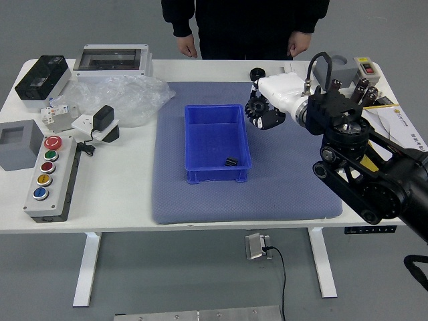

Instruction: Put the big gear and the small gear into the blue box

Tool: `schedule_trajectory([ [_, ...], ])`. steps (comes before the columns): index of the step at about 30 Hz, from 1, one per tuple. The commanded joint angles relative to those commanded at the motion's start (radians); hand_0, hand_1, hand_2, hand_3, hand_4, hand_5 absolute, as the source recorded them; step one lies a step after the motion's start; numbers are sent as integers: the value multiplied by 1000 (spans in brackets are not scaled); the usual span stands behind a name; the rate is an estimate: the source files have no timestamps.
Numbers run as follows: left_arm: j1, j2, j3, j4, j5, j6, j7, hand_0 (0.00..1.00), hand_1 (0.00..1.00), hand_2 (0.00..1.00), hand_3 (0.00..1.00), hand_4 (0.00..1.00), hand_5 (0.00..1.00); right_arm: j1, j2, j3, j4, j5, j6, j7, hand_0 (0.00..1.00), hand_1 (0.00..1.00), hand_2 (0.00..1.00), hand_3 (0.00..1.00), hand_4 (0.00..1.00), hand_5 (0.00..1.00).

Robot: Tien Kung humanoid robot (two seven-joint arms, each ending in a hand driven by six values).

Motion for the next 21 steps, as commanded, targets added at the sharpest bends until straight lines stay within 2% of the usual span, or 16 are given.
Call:
schedule_trajectory([
  [9, 0, 2, -1, 0, 7, -1, 0, 854, 837, 834, 840, 760, 391, 60, 100, -24, -82, 21, 10, 12, 549, 404, 428, 485, 531, 174],
  [10, 0, 2, -1, 0, 8, -2, 0, 854, 837, 834, 840, 759, 389, 62, 108, -25, -92, 25, 14, 14, 529, 459, 553, 666, 709, 328],
  [15, 0, 1, -1, 0, 8, -2, 0, 854, 837, 834, 840, 759, 389, 64, 129, -27, -122, 41, 32, 20, 529, 459, 553, 666, 709, 328],
  [16, 0, 1, -1, 0, 8, -2, 0, 854, 837, 834, 840, 759, 391, 64, 131, -27, -125, 44, 35, 21, 616, 584, 777, 922, 884, 490],
  [21, -1, 1, -2, 0, 10, -2, -1, 854, 837, 834, 840, 759, 391, 65, 136, -19, -138, 59, 52, 26, 616, 584, 777, 922, 884, 490],
])
